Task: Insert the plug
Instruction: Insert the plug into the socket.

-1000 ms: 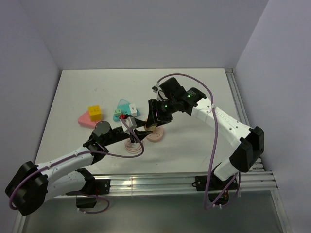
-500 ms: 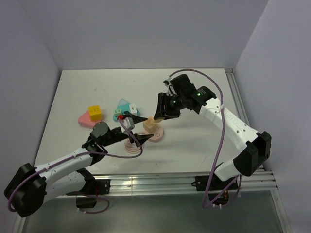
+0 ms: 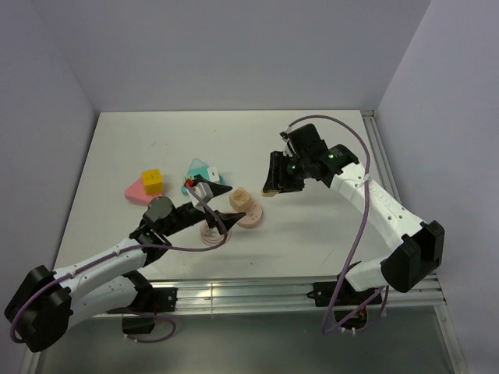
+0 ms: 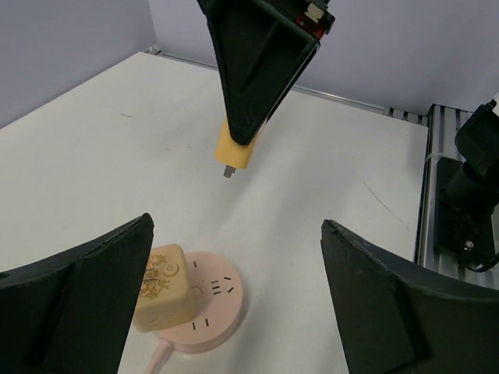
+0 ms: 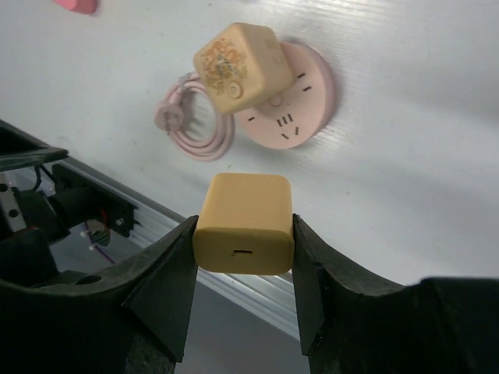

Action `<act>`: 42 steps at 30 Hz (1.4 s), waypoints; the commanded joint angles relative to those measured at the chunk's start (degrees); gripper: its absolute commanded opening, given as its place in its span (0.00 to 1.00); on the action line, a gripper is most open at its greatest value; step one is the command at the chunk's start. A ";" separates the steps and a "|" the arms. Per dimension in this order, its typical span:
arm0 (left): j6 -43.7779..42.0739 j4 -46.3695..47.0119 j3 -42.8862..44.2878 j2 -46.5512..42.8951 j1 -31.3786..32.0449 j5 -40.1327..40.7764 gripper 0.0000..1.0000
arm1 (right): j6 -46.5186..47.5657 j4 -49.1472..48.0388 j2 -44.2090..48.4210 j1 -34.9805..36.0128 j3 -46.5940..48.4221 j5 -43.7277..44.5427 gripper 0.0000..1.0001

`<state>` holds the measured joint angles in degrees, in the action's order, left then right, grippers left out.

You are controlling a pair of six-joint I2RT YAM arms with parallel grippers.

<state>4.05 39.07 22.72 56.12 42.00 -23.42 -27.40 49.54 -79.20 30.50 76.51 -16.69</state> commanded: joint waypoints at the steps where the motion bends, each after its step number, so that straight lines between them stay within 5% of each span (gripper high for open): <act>1: 3.94 1.18 1.45 -0.13 -0.77 1.19 0.94 | 1.47 -0.85 3.08 -1.67 -1.45 2.10 0.08; 8: 11.67 4.70 -0.57 -1.54 -6.04 4.50 0.99 | 3.57 0.29 5.37 -3.08 -3.91 5.43 0.08; 15: 24.84 -3.64 4.87 0.39 -14.83 7.43 0.99 | 6.57 0.82 6.16 -3.08 -6.28 6.84 0.04; 20: 31.97 -18.89 12.51 3.03 -16.16 15.24 0.99 | 7.09 0.47 5.47 -2.47 -7.17 8.33 0.04; 29: 36.64 -30.72 23.24 11.38 -18.70 11.48 1.00 | 9.38 1.10 -2.27 10.36 -2.86 17.75 0.03; 42: 39.54 -37.75 24.03 11.47 -22.31 5.93 1.00 | 15.18 -9.81 -2.71 13.35 -8.57 15.72 0.03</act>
<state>42.96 3.18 43.75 67.57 19.92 -14.96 -14.98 43.48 -82.17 42.61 68.12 -2.39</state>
